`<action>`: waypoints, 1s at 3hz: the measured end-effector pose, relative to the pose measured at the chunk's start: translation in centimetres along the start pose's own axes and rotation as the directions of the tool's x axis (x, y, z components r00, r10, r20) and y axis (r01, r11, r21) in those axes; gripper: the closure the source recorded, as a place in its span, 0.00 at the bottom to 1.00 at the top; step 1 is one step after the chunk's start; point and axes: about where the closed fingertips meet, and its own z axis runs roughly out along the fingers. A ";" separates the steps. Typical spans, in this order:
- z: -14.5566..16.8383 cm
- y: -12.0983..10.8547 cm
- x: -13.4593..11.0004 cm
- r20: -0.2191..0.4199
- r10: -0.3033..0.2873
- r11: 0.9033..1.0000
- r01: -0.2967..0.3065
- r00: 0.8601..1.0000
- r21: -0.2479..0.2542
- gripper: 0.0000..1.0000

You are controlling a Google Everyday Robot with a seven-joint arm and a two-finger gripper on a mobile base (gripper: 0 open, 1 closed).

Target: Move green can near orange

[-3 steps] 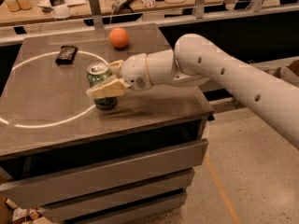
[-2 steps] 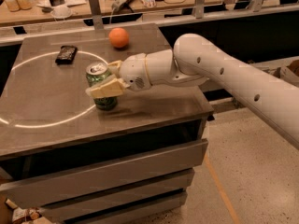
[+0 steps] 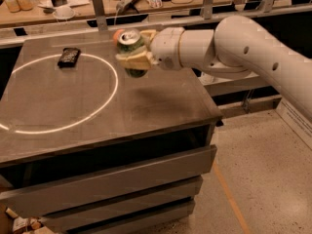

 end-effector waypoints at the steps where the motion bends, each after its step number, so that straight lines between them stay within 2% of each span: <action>1: -3.2 -5.0 -0.8 -0.046 -0.045 0.984 0.053 0.998 0.171 1.00; 2: -4.5 -9.5 0.5 -0.062 -0.017 0.963 0.033 0.998 0.269 1.00; 3: -3.7 -13.3 2.9 -0.043 0.041 0.951 -0.026 0.998 0.309 1.00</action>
Offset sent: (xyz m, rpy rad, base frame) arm 0.1200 -0.1186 0.0264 0.0151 -0.0670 -0.4011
